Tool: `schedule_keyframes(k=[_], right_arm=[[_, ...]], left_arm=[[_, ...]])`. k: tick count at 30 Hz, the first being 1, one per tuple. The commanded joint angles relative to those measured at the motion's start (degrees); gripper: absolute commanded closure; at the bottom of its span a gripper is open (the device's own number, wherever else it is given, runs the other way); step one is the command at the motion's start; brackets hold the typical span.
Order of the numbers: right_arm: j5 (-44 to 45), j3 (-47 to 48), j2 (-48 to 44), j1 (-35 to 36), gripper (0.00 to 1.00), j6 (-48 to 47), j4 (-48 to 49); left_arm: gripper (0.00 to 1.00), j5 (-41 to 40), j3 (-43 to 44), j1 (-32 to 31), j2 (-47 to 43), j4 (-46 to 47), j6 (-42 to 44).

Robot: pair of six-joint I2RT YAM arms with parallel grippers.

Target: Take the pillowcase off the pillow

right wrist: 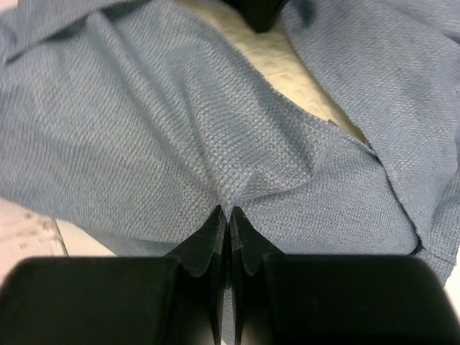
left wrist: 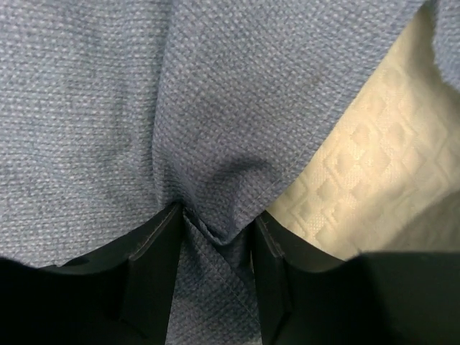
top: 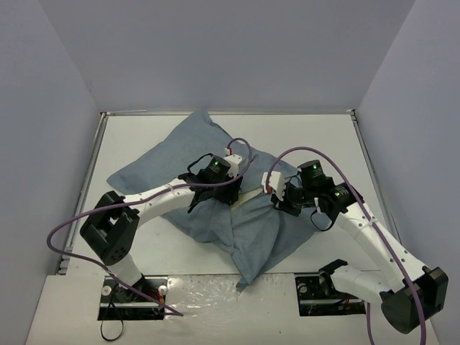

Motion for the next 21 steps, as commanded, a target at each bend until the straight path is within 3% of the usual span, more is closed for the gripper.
schedule_keyframes(k=[1, 4, 6, 8, 15, 21], right_arm=[[-1.94, 0.08, -0.73, 0.11, 1.0, -7.72, -7.45], [0.24, -0.35, -2.74, 0.81, 1.0, -15.83, -11.95], [2.35, -1.84, -4.24, 1.33, 1.0, -22.42, -12.58], [5.61, -3.16, -5.82, 1.95, 1.0, -27.51, -12.67], [5.62, -5.98, -7.75, 3.27, 1.0, -35.97, -11.62], [5.35, -10.02, -12.94, 4.94, 1.0, -38.97, -10.12]], left_arm=[[0.61, 3.87, 2.9, -0.28, -0.72, 0.31, 0.04], [0.55, 7.64, 2.9, -0.29, -3.52, 1.54, 0.75], [0.39, 9.06, 2.81, -0.55, -6.25, 2.42, 1.53], [0.31, 9.68, 3.16, -1.08, -8.26, 2.07, 2.5], [0.28, 10.12, 6.85, -3.97, -8.72, -1.36, 5.05], [0.33, 6.97, 11.94, -7.67, -2.05, -4.07, 5.41]])
